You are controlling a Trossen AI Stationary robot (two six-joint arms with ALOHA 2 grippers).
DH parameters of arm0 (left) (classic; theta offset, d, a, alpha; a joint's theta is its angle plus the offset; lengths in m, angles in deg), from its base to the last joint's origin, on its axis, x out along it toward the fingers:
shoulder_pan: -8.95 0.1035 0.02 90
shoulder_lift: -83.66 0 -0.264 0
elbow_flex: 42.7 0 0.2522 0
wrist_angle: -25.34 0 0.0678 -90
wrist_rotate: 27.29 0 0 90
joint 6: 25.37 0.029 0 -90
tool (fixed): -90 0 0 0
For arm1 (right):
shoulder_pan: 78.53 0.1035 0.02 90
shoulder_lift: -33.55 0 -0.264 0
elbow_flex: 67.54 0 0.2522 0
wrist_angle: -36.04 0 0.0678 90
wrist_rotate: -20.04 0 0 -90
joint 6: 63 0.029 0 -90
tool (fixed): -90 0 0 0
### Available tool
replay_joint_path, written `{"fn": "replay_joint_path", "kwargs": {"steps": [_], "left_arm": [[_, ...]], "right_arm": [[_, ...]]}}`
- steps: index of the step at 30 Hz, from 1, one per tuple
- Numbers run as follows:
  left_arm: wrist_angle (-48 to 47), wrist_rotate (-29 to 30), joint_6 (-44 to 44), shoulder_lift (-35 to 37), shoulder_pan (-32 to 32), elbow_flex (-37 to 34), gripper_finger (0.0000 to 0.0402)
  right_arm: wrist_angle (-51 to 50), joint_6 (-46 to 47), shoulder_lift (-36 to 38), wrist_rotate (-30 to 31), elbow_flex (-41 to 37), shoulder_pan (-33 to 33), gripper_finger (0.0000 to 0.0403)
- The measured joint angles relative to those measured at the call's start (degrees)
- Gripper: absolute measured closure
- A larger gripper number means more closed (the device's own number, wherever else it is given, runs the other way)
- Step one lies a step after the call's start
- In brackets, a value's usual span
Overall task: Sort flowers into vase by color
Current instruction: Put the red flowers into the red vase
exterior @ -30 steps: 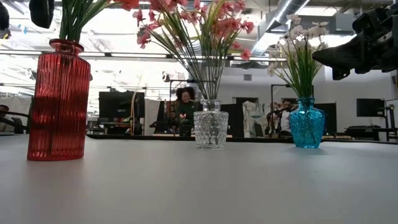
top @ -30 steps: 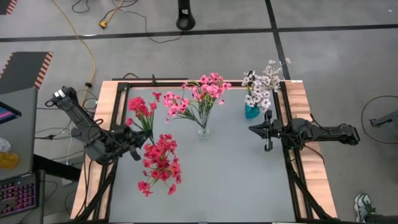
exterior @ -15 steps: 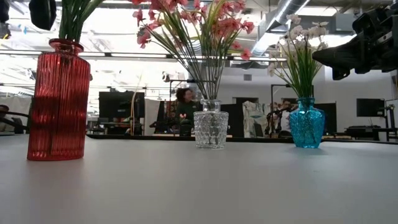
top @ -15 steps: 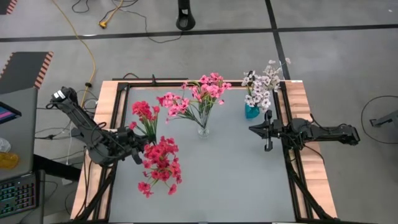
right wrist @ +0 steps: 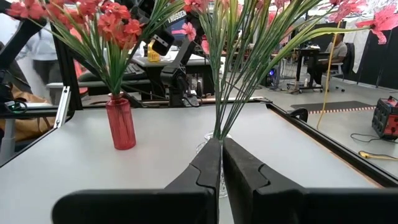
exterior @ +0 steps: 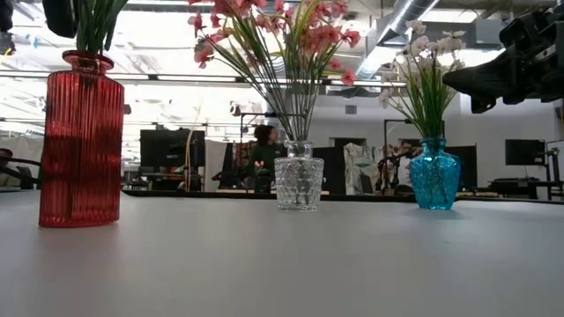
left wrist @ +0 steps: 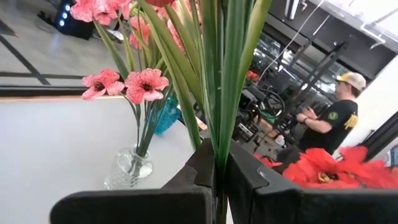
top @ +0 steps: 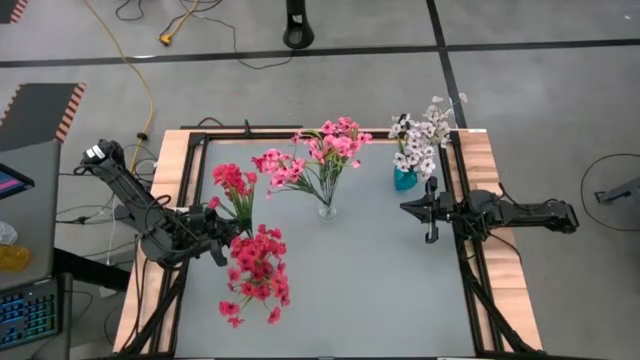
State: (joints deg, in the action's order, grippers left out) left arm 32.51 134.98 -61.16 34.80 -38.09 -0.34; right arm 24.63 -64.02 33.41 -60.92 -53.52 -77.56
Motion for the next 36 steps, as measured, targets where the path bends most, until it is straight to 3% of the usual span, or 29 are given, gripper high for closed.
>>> {"fn": "replay_joint_path", "kwargs": {"steps": [20,36], "left_arm": [[-0.69,-2.88,6.13,2.67,0.0,0.0,0.0401],[-4.58,-6.06,5.8,3.93,0.0,0.0,0.0401]], "right_arm": [[0.0,0.0,-0.01,0.0,0.0,0.01,0.0356],[0.0,0.0,0.0,0.0,0.02,0.01,0.0356]]}}
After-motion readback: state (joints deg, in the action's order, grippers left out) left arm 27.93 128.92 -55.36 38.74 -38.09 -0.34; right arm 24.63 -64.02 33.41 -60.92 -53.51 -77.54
